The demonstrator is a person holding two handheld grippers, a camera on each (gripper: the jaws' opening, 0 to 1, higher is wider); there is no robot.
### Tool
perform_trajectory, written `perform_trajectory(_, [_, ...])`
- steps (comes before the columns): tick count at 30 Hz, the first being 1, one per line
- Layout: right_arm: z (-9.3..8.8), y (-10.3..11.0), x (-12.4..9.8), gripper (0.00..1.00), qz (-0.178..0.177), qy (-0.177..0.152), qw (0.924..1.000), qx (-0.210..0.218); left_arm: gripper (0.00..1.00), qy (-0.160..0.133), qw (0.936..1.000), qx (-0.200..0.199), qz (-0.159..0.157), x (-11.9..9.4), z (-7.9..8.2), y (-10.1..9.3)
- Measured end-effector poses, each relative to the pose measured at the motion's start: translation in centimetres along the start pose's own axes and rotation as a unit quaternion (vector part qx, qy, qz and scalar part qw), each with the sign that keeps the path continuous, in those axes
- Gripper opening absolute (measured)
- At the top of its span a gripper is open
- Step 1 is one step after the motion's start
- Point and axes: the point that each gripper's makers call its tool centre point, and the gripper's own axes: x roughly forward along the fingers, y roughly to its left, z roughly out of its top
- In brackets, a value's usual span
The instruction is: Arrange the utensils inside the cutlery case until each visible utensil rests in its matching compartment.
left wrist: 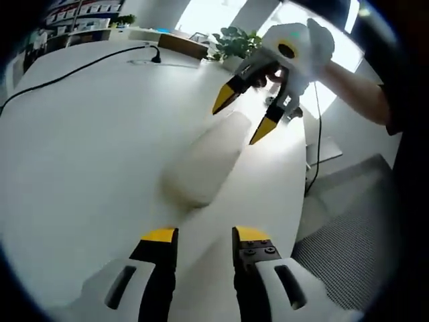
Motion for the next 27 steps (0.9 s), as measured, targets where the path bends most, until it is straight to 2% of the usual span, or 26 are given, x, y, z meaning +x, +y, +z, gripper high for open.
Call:
perform_trajectory(3, [-1.7,0.1,0.8,0.42,-0.003,0.032,0.9994,-0.011,0.33,0.001,1.0,0.0,0.001,0.1,-0.1,0.0])
perform_trajectory(4, [-2.1,-0.2,1.2,0.43,-0.016,0.044,0.9988,-0.012,0.33,0.001,1.0,-0.001,0.0,0.2,-0.2,-0.1])
perform_trajectory(7, [-1.7,0.0,1.8,0.39,-0.007,0.039,0.9992,-0.008,0.33,0.002,1.0,0.002,-0.002,0.3,-0.1,-0.4])
perform_trajectory(9, [-1.5,-0.2,1.8,0.37,-0.015,0.036,0.9992,-0.006,0.33,0.002,1.0,0.005,-0.004,0.4,0.0,-0.6])
perform_trajectory(17, [-1.5,-0.2,1.8,0.36,-0.01,0.036,0.9993,0.0,0.33,0.003,1.0,0.005,-0.008,0.5,-0.1,-0.8])
perform_trajectory(23, [-0.8,-0.1,1.7,0.36,0.003,0.021,0.9996,0.018,0.33,0.005,0.9999,0.007,-0.011,0.7,-0.1,-1.0])
perform_trajectory(27, [0.8,-0.1,-0.7,0.38,-0.007,-0.045,0.9967,0.066,0.27,0.003,0.9998,0.02,-0.006,-0.7,-0.2,-1.0])
